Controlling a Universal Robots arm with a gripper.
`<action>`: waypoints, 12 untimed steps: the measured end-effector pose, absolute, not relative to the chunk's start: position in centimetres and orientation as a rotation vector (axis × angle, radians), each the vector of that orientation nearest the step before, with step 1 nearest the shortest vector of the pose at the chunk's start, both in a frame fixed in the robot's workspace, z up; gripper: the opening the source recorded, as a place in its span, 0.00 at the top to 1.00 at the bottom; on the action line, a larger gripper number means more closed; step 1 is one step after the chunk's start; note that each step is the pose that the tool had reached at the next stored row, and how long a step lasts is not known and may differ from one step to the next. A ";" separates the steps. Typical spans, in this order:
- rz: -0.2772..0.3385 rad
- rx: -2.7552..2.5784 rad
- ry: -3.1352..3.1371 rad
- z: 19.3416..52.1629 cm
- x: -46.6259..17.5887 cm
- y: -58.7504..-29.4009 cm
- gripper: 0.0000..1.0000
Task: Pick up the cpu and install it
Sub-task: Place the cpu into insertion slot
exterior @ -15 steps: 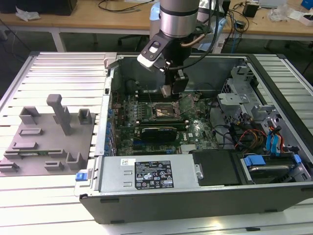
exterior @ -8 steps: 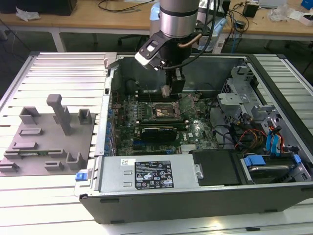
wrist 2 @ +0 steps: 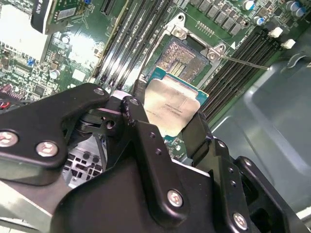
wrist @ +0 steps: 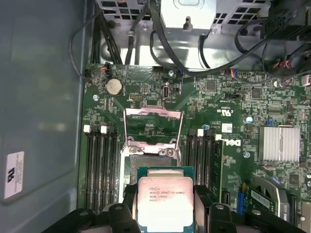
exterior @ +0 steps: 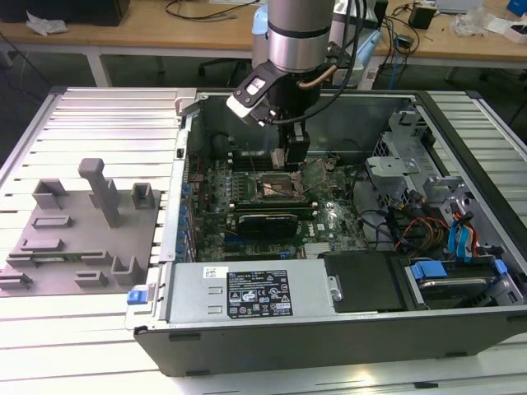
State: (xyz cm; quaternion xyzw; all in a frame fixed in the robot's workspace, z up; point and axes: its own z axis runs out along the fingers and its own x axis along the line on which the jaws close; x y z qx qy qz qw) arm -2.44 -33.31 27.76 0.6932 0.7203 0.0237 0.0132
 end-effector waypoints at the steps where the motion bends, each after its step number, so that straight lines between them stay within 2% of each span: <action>1: 0.074 2.161 2.243 27.6 -2.4 -33.3 0.45; 12: 0.074 2.174 2.230 26.3 -2.4 -33.3 0.45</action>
